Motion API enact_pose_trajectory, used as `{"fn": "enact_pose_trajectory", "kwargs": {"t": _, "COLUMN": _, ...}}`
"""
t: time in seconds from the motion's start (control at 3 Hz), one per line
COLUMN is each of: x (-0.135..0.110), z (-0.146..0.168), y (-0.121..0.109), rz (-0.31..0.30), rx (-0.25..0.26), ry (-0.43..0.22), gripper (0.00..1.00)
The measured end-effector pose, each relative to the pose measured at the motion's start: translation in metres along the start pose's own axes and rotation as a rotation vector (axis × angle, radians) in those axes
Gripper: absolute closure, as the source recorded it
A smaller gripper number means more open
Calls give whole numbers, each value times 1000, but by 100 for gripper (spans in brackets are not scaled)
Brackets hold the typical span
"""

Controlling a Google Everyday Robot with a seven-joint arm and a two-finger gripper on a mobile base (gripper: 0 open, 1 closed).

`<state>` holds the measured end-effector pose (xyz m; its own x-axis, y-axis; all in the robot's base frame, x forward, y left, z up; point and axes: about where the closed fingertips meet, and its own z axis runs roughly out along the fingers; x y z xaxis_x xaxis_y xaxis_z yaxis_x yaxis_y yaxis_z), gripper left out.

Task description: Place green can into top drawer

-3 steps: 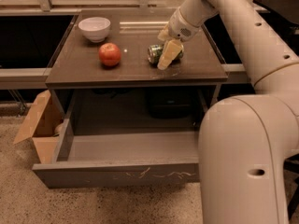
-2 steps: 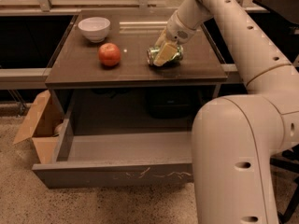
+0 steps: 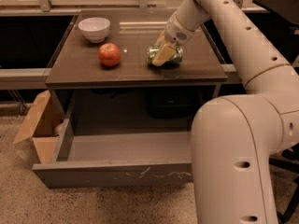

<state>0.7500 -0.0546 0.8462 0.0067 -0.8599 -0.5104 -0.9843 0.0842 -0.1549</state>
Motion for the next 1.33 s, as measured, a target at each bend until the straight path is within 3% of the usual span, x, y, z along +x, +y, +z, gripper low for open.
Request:
{"fn": "enact_pose_trajectory", "kwargs": {"t": 0.33, "x": -44, "z": -33, "y": 27, "rz": -85, "rx": 34, "ry": -73, "gripper": 100}}
{"fn": "enact_pose_trajectory", "kwargs": {"t": 0.67, "x": -85, "z": -54, "y": 63, "rz": -94, "rx": 69, "ry": -141, "gripper": 100}}
{"fn": "enact_pose_trajectory", "kwargs": {"t": 1.0, "x": -83, "z": -29, "y": 82, "rz": -99, "rx": 15, "ry": -121, "gripper": 100}}
{"fn": "enact_pose_trajectory", "kwargs": {"t": 1.33, "x": -83, "z": -25, "y": 84, "rz": -93, "rx": 8, "ry": -121, "gripper": 100}}
